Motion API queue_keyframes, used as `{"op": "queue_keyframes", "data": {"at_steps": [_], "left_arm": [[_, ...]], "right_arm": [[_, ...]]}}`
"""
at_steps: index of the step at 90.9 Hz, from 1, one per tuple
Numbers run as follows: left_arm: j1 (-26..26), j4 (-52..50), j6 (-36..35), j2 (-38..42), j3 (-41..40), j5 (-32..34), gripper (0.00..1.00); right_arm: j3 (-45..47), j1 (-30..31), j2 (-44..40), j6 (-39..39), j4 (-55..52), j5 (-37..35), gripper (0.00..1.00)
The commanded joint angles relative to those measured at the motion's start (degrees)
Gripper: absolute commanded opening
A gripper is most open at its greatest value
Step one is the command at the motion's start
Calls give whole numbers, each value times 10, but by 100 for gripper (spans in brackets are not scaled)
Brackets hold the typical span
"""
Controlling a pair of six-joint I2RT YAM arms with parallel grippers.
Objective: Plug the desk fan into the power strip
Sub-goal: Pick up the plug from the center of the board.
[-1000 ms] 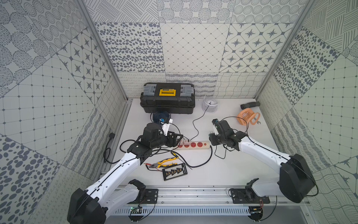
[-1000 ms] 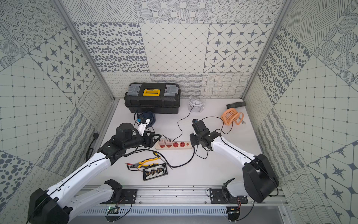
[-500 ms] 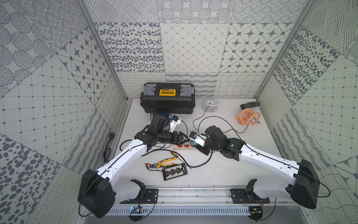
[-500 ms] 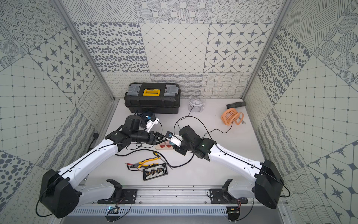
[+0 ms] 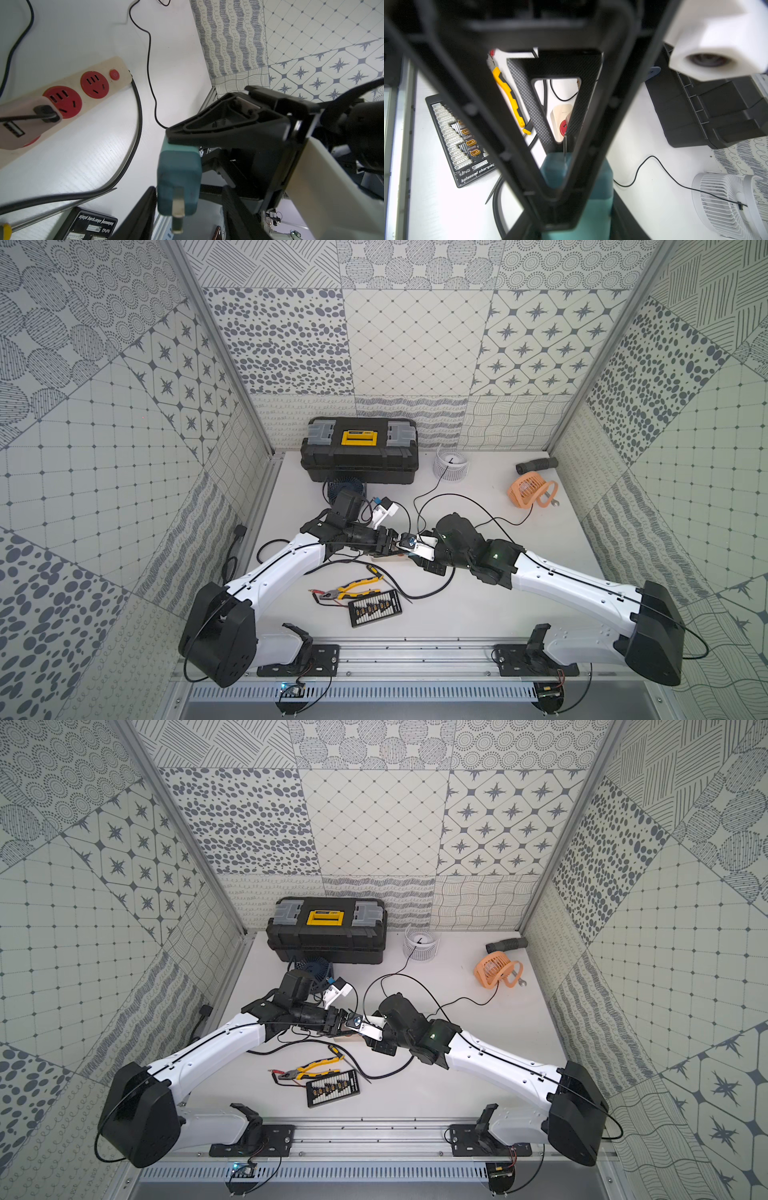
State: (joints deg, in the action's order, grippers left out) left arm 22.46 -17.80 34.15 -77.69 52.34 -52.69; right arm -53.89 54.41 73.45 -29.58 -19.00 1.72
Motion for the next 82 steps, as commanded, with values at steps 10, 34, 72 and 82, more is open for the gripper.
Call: {"op": "queue_keyframes", "data": {"at_steps": [10,34,72,82], "left_arm": [[3,30,0,-19,2,-37,43],[3,50,3,-13,-2,-25,8],[-42,355,163,170,-142,157,0],[-43,407,178,196,-159,188,0]], "right_arm": [[-16,9,-3,-13,31,7,26],[-25,20,-8,22,34,-29,52],[-16,-96,-103,465,107,211,95],[15,-111,-96,582,207,317,91]]}}
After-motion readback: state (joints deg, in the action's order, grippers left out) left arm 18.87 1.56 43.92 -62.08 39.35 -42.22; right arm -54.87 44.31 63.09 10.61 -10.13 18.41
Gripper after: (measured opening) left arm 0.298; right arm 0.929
